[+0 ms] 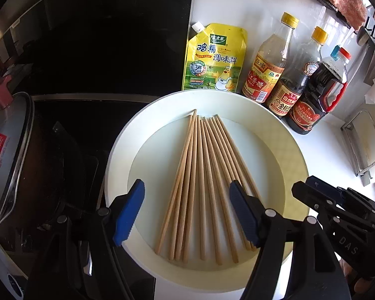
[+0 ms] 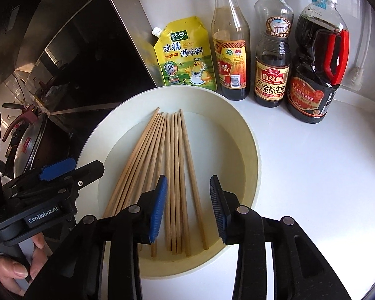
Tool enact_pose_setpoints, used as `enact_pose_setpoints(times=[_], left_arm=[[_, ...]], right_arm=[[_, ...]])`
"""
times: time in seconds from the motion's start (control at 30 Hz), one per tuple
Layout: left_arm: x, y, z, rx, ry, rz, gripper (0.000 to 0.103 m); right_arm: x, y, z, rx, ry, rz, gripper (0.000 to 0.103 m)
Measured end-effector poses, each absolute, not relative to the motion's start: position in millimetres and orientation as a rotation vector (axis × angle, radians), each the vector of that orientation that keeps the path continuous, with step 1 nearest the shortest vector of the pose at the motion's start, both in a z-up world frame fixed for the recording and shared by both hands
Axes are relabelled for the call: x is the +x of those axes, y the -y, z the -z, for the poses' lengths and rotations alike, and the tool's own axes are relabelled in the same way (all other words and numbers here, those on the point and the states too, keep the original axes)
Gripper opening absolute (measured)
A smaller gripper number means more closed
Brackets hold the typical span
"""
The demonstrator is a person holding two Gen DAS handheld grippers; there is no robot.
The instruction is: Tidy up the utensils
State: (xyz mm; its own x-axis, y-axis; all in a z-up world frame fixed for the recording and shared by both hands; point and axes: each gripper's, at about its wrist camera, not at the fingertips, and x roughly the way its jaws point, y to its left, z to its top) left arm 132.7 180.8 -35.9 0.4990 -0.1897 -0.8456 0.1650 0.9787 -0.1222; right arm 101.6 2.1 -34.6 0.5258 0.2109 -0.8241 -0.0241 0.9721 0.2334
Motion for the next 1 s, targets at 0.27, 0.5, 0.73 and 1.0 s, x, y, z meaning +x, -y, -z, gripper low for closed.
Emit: enact_pose_setpoints(times=[0.27, 0.5, 0.73, 1.0], left_arm=[[117, -184, 29, -0.001, -1.003, 0.206, 0.071], [109, -186, 24, 0.013, -0.988, 0.197, 0.073], [105, -186, 20, 0.031, -0.969, 0.186, 0.079], [101, -183, 18, 0.056, -0.952, 0.183, 0.088]], right_arm=[[85, -4, 27, 0.196, -0.993, -0.140, 0.039], [80, -9, 21, 0.183, -0.979, -0.144, 0.039], [77, -7, 20, 0.183, -0.975, -0.129, 0.040], [74, -6, 18, 0.181, -0.971, -0.114, 0.046]])
